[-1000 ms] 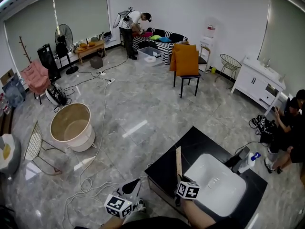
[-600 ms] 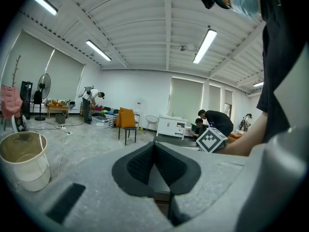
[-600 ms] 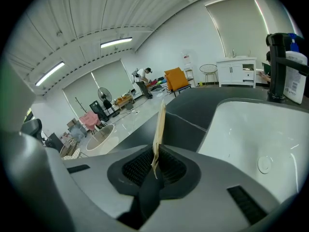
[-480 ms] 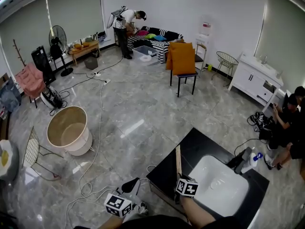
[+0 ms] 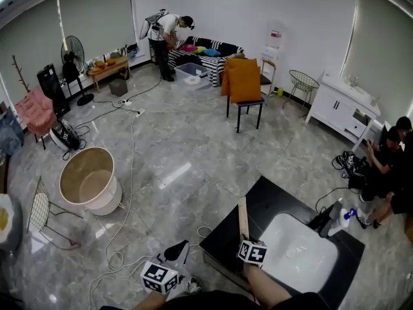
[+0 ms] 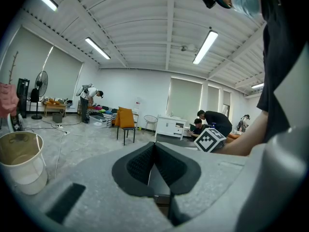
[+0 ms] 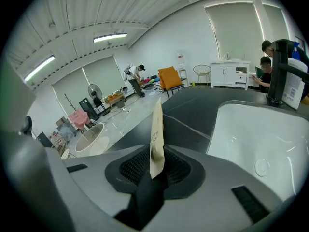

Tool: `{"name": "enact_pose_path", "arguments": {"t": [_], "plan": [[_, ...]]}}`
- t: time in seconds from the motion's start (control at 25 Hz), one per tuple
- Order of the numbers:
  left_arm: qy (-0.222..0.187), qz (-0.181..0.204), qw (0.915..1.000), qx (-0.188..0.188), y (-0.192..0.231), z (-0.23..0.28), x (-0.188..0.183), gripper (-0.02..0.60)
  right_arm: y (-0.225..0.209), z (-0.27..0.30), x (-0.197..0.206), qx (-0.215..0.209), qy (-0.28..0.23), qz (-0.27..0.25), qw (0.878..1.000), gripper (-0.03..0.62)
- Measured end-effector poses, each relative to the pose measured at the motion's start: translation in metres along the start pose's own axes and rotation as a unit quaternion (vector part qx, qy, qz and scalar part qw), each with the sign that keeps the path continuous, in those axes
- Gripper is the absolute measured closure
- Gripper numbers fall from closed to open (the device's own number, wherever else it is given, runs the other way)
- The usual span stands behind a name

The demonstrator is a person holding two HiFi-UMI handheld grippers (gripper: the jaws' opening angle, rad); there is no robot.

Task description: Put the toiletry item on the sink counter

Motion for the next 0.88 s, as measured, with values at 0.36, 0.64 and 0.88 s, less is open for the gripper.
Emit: {"name": "enact_pose_path", "arguments": {"t": [0.36,0.64,0.88], "plan": [[0.002,0.000,1.0000,0.004,0.013,0.005,-0.002,0.581,0.002,0.005,-0.007,0.024,-0.016,-0.015,0.999,0.370],[0.000,-0.001,1.0000,0.002,0.013,0.005,-0.004,0.581,0.007,0.000,-0.013,0.023,-0.034,-0.028,0.999,0.321],[-0.002,0.002,1.0000,-0.001,0.005,-0.001,-0.004,0.581,0.012,-0.015,-0.016,0.003,-0.049,-0.053,0.997,0.315]]}}
Point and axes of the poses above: the fingertips, and each gripper's own axes: z forward along the fingers, y to its left, x out of its underside, the point moved 8 cm from there along -z, backward along the fingers, and after that the axes turned 5 degrees about -x, right-handed, at the moved point
